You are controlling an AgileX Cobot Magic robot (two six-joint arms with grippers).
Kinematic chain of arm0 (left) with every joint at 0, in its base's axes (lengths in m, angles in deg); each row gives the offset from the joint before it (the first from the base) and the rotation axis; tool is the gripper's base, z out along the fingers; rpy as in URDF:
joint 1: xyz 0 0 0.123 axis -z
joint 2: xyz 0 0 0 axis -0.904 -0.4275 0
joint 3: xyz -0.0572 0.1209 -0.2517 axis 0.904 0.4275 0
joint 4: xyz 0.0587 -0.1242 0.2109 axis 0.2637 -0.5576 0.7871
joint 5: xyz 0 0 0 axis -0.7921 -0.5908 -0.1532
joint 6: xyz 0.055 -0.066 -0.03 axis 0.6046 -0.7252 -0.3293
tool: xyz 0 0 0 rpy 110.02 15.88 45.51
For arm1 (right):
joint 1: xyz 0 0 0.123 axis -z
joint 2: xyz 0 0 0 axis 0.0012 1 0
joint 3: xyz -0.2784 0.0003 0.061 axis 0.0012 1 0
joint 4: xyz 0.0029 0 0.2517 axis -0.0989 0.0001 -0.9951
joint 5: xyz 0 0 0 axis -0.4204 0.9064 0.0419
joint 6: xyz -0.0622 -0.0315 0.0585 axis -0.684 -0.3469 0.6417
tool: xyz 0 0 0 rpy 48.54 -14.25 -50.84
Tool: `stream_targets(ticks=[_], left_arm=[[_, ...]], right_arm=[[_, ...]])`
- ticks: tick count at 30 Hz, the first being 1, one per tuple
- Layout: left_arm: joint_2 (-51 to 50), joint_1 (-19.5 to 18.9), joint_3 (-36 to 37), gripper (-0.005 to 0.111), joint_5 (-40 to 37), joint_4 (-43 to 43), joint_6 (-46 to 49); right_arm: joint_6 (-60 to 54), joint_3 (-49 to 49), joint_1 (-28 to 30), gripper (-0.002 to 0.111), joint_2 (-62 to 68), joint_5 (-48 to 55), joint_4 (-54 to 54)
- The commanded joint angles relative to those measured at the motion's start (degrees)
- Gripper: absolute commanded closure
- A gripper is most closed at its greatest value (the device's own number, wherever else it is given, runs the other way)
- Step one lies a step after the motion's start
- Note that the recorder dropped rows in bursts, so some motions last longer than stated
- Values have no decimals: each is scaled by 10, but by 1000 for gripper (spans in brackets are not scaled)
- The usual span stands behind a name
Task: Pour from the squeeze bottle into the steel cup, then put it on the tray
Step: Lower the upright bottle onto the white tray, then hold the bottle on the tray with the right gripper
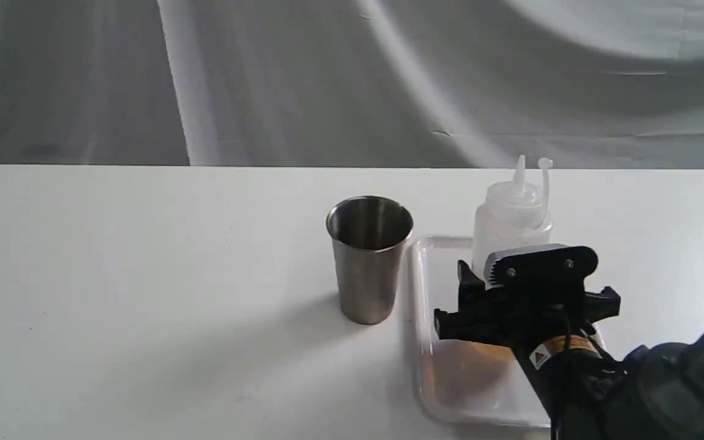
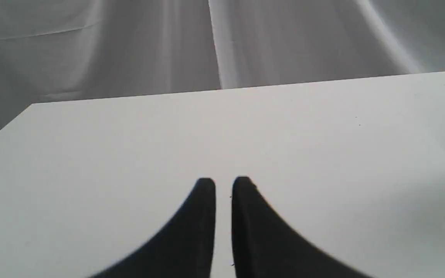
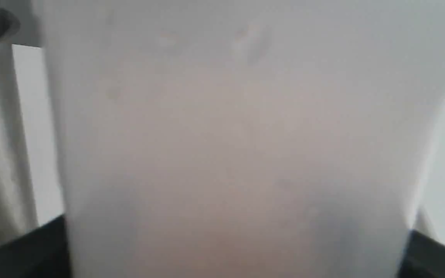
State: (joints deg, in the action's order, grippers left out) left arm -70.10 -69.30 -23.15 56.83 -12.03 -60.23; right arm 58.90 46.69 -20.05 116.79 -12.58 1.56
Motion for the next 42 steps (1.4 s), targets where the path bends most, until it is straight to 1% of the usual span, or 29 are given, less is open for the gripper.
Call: stream_targets(ticks=[1, 8, 14, 19, 25, 42], left_arm=[[3, 2, 3, 98, 4, 1, -1], [3, 2, 3, 98, 4, 1, -1], [3, 2, 3, 98, 4, 1, -1], [3, 2, 3, 98, 4, 1, -1], [3, 2, 3, 98, 4, 1, -1], [3, 2, 3, 98, 4, 1, -1]], right_arm=[[13, -2, 0, 108, 5, -22, 1], [20, -2, 0, 108, 10, -22, 0], [55, -2, 0, 108, 10, -22, 0], [55, -2, 0, 108, 10, -22, -1], [55, -2, 0, 108, 10, -22, -30], [42, -2, 0, 108, 10, -22, -20]])
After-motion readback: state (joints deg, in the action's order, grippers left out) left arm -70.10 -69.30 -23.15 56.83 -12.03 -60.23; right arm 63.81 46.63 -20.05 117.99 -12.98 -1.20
